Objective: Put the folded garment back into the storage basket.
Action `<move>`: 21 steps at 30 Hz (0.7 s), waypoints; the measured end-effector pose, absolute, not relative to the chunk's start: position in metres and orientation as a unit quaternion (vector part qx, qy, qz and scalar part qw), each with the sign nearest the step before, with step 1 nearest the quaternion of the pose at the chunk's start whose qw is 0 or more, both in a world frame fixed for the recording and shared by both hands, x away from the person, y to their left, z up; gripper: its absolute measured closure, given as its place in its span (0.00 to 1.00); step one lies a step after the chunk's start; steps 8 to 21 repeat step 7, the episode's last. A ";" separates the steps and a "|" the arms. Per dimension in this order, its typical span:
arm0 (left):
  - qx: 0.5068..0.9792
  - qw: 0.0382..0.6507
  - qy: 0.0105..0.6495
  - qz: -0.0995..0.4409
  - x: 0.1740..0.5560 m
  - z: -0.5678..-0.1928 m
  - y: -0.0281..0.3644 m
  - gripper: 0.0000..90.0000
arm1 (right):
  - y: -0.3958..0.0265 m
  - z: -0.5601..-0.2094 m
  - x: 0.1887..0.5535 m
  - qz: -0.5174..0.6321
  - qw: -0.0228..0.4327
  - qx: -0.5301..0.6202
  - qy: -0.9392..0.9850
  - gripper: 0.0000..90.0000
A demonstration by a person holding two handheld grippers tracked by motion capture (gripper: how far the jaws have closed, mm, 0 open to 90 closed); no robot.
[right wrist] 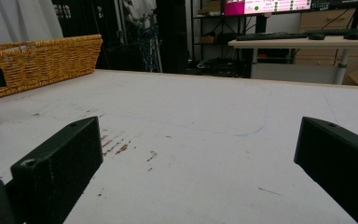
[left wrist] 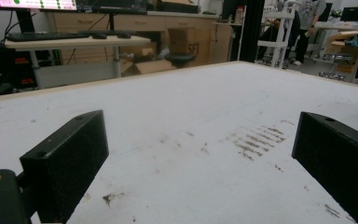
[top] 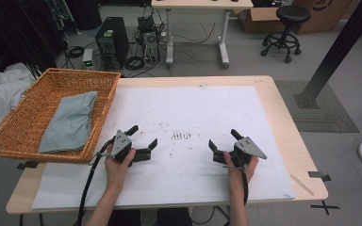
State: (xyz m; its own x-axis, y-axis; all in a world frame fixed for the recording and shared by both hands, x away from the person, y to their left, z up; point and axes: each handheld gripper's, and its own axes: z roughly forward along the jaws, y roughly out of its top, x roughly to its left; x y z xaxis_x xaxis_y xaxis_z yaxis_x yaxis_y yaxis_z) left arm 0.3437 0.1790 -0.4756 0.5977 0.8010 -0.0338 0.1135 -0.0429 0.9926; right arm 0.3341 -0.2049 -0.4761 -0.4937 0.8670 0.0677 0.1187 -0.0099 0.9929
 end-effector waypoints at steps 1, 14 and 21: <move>0.663 0.600 0.345 0.287 0.344 -0.476 0.179 0.05 | -0.205 -0.476 0.334 0.593 0.316 0.392 0.629 0.00; 0.663 0.600 0.345 0.286 0.344 -0.476 0.179 0.05 | -0.206 -0.476 0.334 0.596 0.315 0.392 0.626 0.00; 0.663 0.600 0.345 0.286 0.344 -0.476 0.179 0.05 | -0.206 -0.476 0.334 0.596 0.315 0.392 0.626 0.00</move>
